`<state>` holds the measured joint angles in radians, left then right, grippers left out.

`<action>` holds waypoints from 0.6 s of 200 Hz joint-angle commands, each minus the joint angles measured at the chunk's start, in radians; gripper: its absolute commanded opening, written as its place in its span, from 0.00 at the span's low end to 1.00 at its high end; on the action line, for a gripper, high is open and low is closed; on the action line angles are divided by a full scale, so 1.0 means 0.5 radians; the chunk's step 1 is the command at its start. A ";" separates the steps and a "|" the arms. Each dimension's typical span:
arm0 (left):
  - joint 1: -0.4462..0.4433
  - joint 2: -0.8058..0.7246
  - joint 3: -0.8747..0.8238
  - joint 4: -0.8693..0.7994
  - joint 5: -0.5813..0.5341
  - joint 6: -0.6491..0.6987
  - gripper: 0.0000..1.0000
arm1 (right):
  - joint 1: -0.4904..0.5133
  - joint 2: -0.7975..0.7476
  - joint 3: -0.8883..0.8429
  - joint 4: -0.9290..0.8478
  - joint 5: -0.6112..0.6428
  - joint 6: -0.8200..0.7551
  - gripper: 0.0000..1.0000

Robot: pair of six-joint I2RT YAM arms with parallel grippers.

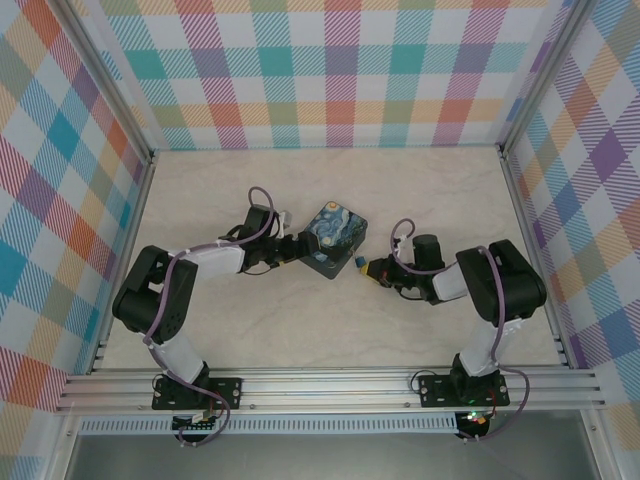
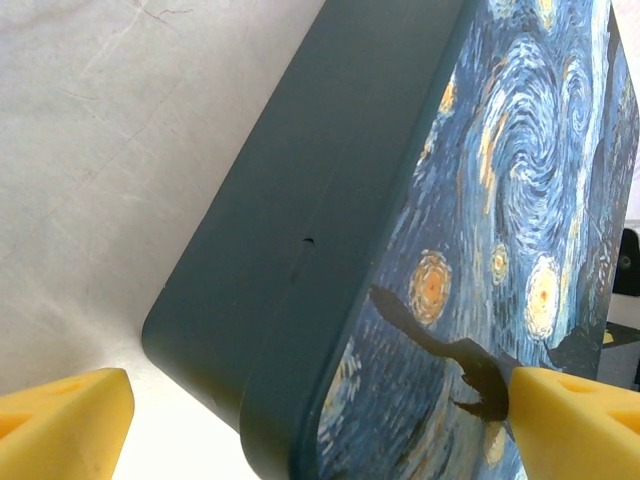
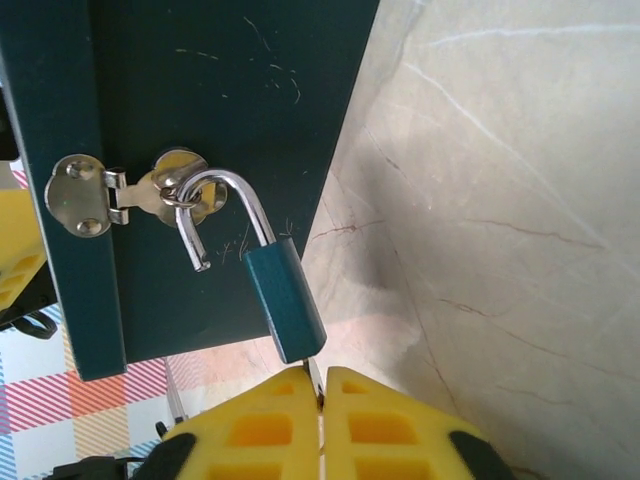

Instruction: Unlock a padlock with a key

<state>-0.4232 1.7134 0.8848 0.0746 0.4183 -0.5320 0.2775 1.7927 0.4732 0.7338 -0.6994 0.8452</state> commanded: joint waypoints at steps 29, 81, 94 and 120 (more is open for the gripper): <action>-0.006 0.029 -0.049 -0.184 -0.165 -0.004 0.94 | -0.064 -0.201 -0.032 -0.453 0.162 -0.256 0.37; -0.006 0.013 -0.057 -0.166 -0.159 -0.017 0.94 | -0.076 -0.404 0.061 -0.685 0.192 -0.607 0.56; -0.006 0.007 -0.063 -0.156 -0.151 -0.030 0.94 | -0.076 -0.355 0.095 -0.615 0.140 -0.586 0.55; -0.006 0.011 -0.069 -0.140 -0.143 -0.045 0.93 | -0.073 -0.232 0.117 -0.399 0.085 -0.464 0.53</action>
<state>-0.4232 1.7123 0.8848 0.0761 0.4179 -0.5407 0.2417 1.6222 0.5007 0.4618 -0.6182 0.6121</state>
